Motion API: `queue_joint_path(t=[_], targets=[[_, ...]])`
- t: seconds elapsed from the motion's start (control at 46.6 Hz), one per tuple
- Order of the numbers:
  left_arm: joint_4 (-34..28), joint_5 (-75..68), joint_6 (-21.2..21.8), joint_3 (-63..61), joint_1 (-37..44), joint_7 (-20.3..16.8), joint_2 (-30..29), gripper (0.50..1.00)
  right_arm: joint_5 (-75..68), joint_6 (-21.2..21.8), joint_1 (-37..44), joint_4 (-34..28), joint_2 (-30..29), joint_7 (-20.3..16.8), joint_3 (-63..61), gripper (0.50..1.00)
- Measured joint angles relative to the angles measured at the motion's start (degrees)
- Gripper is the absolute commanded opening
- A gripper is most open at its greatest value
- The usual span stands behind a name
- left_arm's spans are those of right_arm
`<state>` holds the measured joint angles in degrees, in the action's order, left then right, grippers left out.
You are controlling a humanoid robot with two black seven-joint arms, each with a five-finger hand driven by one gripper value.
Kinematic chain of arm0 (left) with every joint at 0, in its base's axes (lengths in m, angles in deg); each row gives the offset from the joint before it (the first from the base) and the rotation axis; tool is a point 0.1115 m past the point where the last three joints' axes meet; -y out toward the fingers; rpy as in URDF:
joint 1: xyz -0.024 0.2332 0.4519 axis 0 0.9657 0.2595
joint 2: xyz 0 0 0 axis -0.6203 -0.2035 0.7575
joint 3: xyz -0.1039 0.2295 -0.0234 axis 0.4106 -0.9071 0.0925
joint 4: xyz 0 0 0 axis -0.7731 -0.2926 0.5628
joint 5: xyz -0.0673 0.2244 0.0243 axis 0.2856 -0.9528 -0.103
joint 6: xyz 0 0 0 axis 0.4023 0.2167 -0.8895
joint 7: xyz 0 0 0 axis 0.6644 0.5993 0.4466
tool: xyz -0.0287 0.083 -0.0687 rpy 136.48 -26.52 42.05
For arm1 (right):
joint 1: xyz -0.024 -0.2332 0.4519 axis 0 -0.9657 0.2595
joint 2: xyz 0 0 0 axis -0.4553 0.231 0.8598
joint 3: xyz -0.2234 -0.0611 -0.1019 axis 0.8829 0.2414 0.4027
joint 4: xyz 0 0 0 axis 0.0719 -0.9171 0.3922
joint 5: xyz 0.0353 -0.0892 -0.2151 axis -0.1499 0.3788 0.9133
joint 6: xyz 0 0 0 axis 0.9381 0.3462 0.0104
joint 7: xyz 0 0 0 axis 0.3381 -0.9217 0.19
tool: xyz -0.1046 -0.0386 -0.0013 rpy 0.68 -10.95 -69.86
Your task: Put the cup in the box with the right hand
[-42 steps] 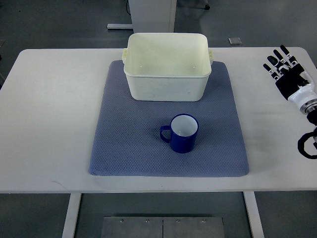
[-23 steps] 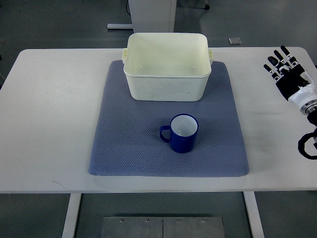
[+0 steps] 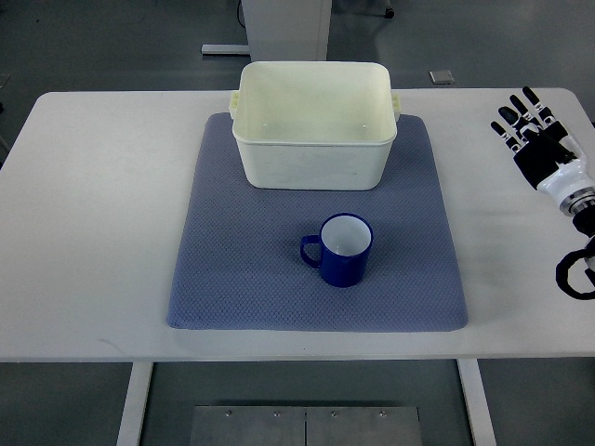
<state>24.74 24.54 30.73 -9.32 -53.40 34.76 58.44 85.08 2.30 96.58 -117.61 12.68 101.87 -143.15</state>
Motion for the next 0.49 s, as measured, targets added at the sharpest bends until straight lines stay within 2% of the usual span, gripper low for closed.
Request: queue_joint_path(t=[0.494], targets=[[0.0, 0.0, 0.0, 0.0, 0.0, 0.0, 0.0, 1.000, 0.0, 0.0, 0.0, 0.0, 0.6, -0.1, 0.6, 1.000]])
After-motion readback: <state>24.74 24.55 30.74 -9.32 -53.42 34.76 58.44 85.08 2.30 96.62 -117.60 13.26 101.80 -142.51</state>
